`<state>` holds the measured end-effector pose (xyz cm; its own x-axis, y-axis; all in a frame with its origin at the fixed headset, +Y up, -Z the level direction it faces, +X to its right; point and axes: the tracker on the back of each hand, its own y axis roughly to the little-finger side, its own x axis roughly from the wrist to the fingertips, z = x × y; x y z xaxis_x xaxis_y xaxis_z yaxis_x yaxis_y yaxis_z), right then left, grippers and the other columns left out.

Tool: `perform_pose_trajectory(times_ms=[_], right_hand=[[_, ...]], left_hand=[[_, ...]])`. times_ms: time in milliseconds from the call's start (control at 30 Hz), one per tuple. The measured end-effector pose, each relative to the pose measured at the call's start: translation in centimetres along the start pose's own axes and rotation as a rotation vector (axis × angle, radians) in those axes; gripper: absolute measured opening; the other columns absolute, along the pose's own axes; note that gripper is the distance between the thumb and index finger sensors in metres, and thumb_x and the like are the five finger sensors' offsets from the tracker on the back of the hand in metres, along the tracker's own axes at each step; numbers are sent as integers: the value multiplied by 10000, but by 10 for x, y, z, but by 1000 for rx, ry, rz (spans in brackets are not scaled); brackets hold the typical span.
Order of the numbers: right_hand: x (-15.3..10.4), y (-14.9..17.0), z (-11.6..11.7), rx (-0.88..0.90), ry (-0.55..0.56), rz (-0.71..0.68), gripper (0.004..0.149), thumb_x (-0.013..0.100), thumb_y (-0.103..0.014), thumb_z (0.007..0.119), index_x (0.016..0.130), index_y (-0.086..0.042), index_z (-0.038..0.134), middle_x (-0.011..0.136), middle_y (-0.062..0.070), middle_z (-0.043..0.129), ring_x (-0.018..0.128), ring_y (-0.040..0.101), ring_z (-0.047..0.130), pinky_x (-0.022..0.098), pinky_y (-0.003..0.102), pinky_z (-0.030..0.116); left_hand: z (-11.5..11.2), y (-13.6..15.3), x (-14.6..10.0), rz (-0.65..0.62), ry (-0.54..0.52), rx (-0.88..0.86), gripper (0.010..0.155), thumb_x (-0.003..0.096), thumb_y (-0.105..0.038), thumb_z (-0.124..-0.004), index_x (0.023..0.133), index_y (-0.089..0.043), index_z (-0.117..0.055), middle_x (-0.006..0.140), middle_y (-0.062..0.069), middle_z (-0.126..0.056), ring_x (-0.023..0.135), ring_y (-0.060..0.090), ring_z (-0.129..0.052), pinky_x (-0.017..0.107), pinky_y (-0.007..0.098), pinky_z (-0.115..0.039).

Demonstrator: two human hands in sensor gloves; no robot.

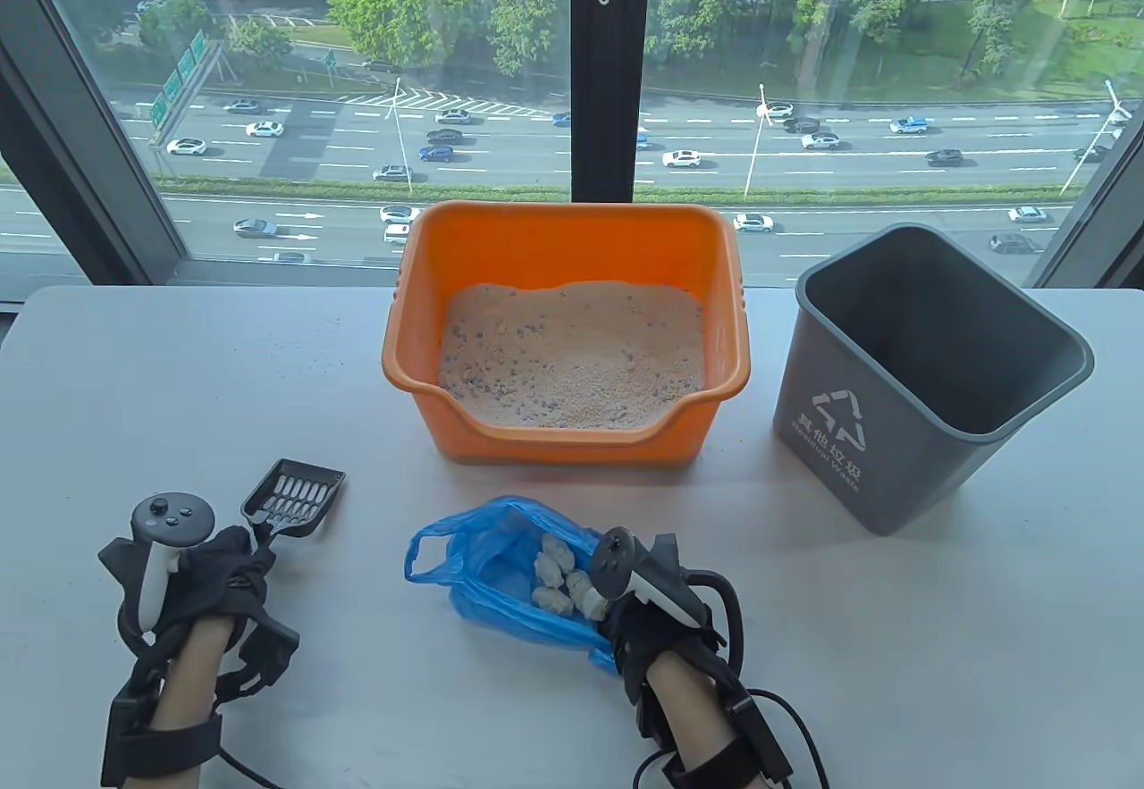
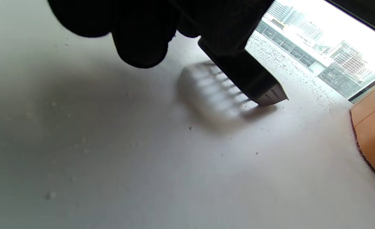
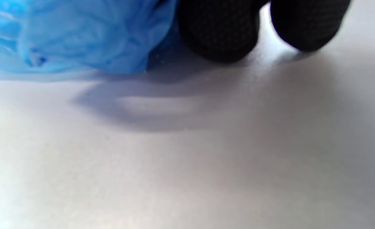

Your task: Scoop cat litter

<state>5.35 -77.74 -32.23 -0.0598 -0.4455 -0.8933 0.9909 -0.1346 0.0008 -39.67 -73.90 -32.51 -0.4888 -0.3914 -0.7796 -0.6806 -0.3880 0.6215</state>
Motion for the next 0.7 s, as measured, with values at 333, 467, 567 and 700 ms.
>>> perform_pose_trajectory(times_ms=[333, 467, 567, 700], right_hand=[[-14, 5, -15, 35, 16, -17, 584, 404, -300, 802, 950, -231, 605, 947, 252, 589, 567, 209, 882, 425, 463, 744], [-18, 10, -22, 68, 33, -28, 521, 403, -287, 808, 908, -244, 689, 956, 257, 609, 602, 234, 888, 447, 489, 739], [-22, 15, -29, 122, 52, -50, 503, 402, -286, 810, 895, -261, 713, 961, 255, 621, 615, 243, 893, 454, 497, 740], [-29, 22, -39, 169, 81, -65, 458, 404, -261, 808, 860, -267, 766, 958, 250, 650, 624, 264, 901, 459, 510, 740]], left_hand=[[-18, 2, 3, 103, -21, 206, 599, 522, -343, -797, 1068, -206, -591, 1151, 172, -481, 1013, 439, -576, 681, 574, -572], [-23, -2, -2, 84, -19, 255, 729, 527, -395, -767, 1121, -256, -368, 1212, 142, -237, 1058, 457, -477, 708, 634, -492], [-19, -14, -20, 5, -90, 271, 779, 530, -420, -753, 1125, -267, -275, 1201, 129, -74, 1083, 489, -318, 724, 656, -415], [-13, -32, -51, -148, -229, 247, 777, 535, -441, -734, 1124, -276, -254, 1206, 105, -85, 1011, 529, -451, 662, 515, -527]])
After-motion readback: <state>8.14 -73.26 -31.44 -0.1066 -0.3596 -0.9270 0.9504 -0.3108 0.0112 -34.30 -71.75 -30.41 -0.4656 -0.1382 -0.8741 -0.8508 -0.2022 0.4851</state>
